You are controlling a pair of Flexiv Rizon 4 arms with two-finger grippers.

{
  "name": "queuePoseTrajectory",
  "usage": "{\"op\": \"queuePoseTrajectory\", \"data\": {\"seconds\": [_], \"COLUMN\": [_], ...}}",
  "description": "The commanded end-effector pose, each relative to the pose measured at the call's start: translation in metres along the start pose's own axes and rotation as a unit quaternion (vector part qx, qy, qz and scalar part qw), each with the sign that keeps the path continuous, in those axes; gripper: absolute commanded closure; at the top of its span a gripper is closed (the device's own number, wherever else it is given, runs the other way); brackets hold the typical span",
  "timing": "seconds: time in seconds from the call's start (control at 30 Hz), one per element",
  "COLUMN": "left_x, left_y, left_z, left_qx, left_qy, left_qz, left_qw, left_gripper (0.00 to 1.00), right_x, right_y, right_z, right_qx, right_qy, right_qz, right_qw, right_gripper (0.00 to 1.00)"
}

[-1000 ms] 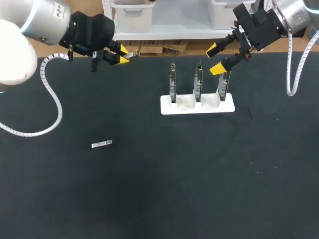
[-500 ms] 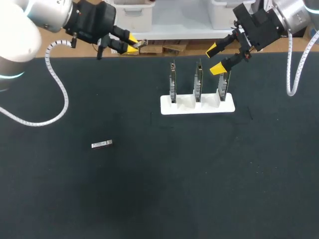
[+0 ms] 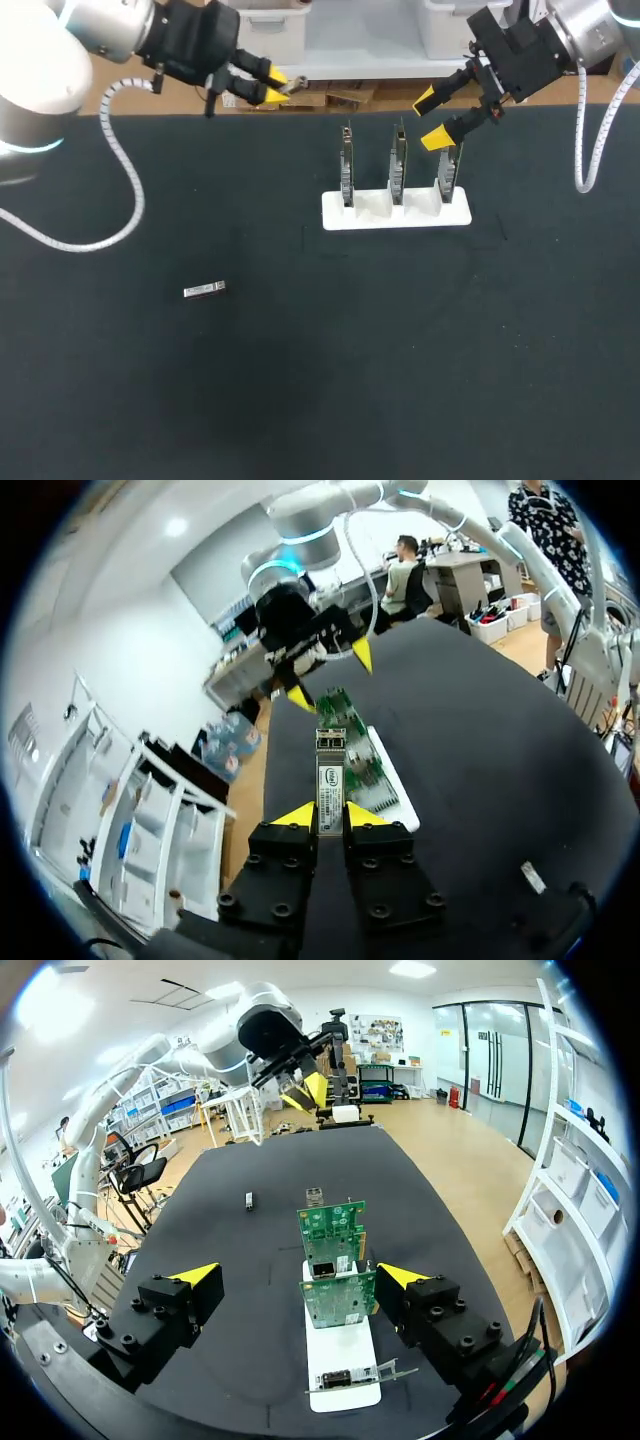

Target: Pick up the optical module with the left hand, and insert it into the network port with the right hand.

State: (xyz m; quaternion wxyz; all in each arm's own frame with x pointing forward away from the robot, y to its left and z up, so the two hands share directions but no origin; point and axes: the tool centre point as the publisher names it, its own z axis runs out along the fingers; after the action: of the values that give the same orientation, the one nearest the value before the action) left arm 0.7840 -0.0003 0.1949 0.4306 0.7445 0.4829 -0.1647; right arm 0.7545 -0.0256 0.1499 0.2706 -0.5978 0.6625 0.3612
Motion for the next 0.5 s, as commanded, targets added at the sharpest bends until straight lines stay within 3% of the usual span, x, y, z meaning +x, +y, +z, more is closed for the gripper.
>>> {"op": "queuePoseTrajectory", "data": {"seconds": [0.03,0.5], "left_x": [0.0,-0.029], "left_y": [0.008,0.01], "left_z": [0.024,0.029], "left_qx": [-0.01,0.0], "left_qy": [-0.047,-0.077], "left_qz": [0.013,0.024], "left_qw": [0.999,0.997], "left_gripper": [1.0,1.0], "right_x": [0.0,0.0], "right_y": [0.001,0.001], "right_z": [0.0,0.0], "right_qx": [0.002,0.002], "right_qy": [0.0,0.0], "right_qz": [0.001,0.001], "right_qw": [1.0,1.0], "right_gripper": [0.0,0.0]}}
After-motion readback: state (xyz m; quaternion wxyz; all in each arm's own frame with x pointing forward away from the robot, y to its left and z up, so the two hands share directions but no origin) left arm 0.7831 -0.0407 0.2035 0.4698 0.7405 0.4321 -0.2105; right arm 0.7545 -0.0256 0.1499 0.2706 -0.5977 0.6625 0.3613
